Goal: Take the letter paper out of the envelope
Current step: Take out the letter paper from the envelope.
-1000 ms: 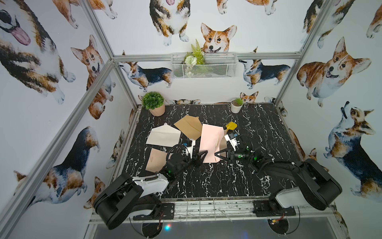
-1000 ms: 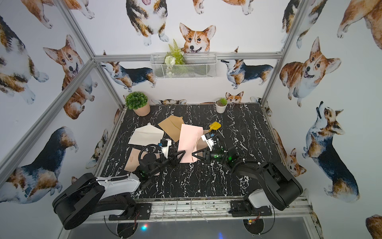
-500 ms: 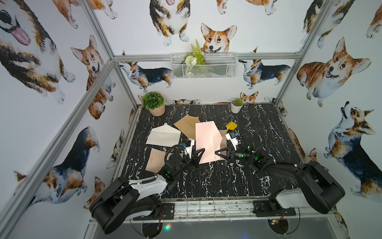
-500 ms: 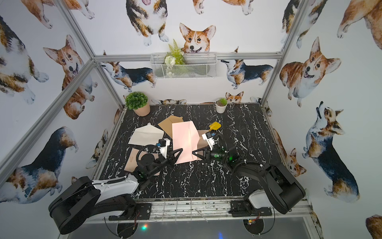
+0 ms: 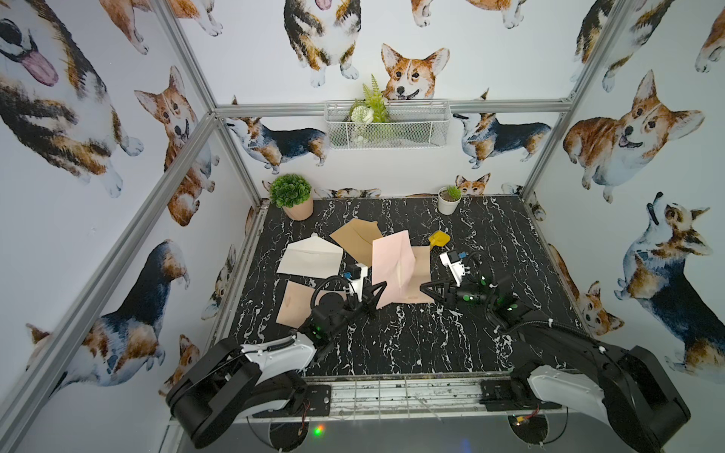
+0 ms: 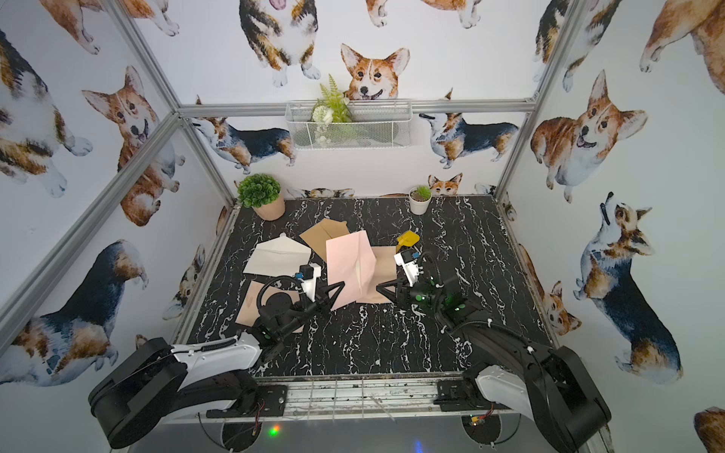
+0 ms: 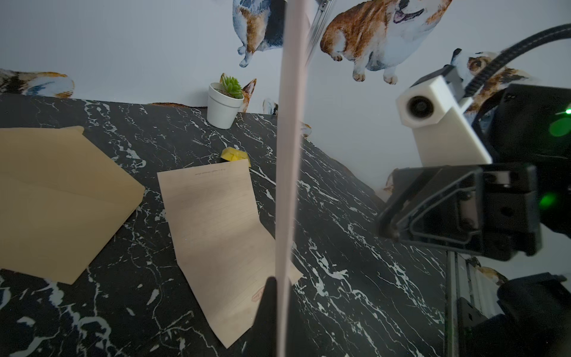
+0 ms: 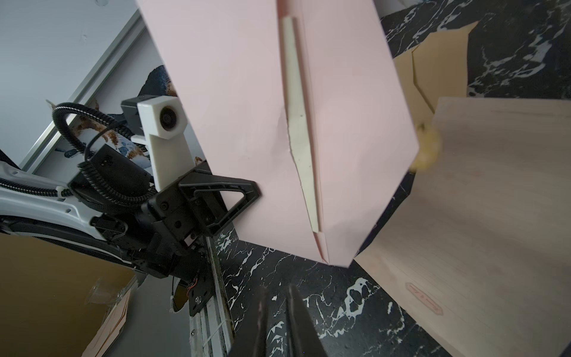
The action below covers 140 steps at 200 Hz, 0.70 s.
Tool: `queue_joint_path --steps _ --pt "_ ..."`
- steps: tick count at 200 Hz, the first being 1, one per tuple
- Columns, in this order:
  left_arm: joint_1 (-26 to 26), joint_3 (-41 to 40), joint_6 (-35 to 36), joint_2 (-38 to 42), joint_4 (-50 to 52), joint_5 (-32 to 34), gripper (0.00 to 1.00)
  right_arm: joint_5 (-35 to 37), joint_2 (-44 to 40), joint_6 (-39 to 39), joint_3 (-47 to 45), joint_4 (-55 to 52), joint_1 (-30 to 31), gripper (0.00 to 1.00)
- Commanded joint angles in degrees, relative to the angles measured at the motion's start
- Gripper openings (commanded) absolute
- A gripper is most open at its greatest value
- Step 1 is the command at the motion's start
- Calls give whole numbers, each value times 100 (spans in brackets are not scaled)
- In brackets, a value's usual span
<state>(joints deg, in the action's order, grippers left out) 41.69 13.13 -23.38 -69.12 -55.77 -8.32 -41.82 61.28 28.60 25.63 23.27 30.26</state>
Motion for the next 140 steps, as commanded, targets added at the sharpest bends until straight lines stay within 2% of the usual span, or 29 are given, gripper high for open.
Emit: queue_joint_path --steps 1,36,65,82,104,140 --pt "-3 23 36 -45 -48 33 0 247 -463 -266 116 -749 -37 17" --pt "8 247 21 -400 -88 -483 0 473 -787 -164 164 -902 -32 17" --pt "37 413 -39 -825 -403 -1045 0 409 -397 -9 118 -514 -27 18" --pt "117 552 75 -934 -335 -1312 0 191 -6 346 82 67 -54 18" --pt "295 665 315 -904 -84 -1307 0 -97 595 804 67 933 -79 18" --pt "579 711 638 -718 271 -1104 0 -221 1115 779 302 976 -110 17"
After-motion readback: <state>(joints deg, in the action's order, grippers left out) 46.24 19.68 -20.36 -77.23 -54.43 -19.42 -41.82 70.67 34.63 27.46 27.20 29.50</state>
